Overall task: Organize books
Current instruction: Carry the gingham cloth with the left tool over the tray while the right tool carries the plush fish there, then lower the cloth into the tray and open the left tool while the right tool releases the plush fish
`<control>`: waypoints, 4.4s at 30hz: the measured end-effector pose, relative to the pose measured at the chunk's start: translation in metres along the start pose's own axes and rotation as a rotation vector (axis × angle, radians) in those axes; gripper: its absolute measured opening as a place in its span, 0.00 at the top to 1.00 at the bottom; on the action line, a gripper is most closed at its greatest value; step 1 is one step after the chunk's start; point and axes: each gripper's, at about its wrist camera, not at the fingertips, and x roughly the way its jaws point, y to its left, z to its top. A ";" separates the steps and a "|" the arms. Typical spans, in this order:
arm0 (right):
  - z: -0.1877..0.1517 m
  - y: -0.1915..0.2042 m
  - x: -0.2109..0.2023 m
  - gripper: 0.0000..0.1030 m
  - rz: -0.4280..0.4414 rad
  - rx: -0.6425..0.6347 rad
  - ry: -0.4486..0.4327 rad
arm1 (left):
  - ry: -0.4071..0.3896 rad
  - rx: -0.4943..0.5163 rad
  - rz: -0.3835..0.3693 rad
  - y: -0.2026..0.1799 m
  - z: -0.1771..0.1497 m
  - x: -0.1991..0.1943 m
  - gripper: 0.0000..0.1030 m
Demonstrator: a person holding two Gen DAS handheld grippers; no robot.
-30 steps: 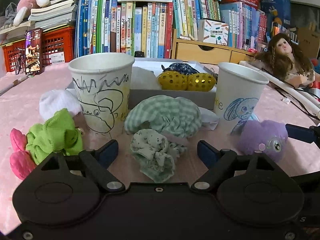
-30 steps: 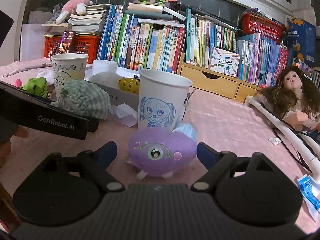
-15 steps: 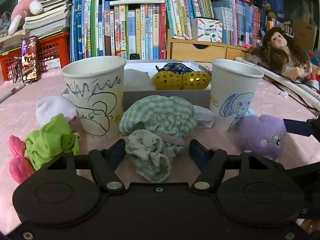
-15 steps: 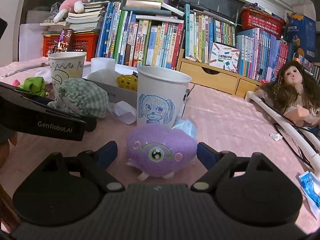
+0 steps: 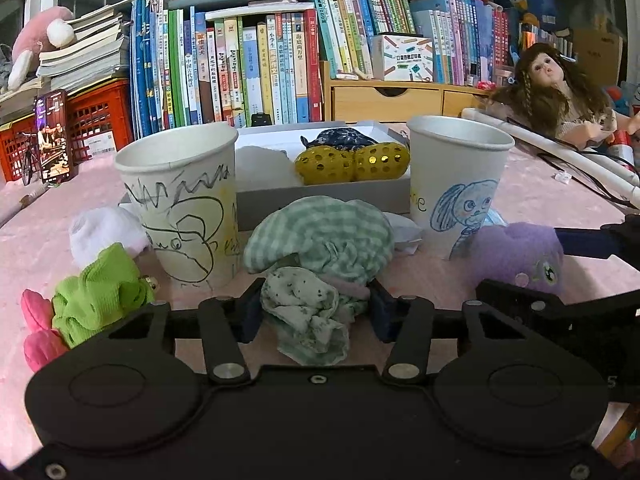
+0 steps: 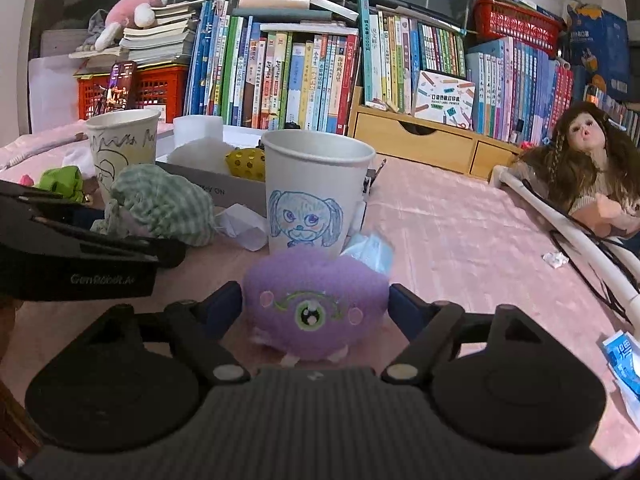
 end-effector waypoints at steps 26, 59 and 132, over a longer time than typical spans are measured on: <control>0.012 -0.009 -0.023 0.26 -0.008 0.041 -0.031 | -0.089 0.014 -0.063 -0.010 0.023 -0.044 0.58; 0.155 -0.061 0.026 0.27 0.064 0.116 -0.067 | -0.044 -0.027 0.061 0.115 0.199 0.000 0.58; 0.170 -0.047 0.243 0.24 0.161 0.265 0.614 | 0.613 -0.143 -0.090 0.105 0.187 0.199 0.51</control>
